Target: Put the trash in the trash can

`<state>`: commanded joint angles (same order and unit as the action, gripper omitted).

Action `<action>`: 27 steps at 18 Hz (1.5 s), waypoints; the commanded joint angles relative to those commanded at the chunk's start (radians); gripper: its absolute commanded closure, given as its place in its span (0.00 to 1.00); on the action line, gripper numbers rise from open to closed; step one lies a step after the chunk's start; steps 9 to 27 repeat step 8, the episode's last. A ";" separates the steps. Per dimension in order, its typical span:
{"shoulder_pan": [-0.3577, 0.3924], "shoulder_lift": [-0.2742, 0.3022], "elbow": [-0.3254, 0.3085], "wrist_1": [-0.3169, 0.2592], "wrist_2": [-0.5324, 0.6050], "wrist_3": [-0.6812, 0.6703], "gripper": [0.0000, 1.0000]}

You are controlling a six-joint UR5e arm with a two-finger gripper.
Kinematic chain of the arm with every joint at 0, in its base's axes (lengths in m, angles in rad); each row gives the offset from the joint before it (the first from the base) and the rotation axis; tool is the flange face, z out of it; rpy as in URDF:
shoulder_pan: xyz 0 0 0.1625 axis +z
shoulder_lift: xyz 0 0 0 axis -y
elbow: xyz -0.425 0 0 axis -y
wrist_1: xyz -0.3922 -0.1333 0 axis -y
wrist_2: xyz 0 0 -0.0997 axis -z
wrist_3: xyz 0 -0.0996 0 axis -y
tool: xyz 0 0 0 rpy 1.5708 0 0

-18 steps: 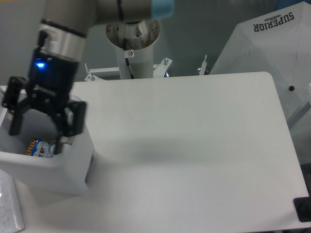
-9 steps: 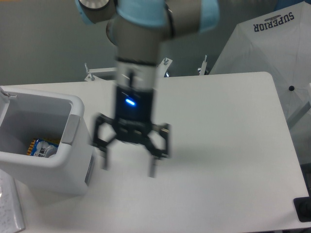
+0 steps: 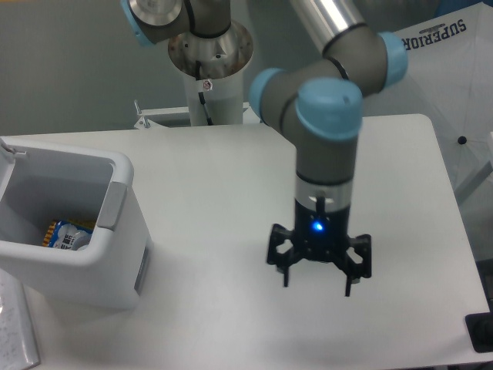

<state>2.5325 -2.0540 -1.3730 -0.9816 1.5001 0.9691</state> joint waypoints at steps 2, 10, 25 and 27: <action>0.008 -0.012 0.035 -0.078 0.015 0.072 0.00; 0.014 -0.057 0.164 -0.262 0.038 0.171 0.00; 0.014 -0.057 0.164 -0.262 0.038 0.171 0.00; 0.014 -0.057 0.164 -0.262 0.038 0.171 0.00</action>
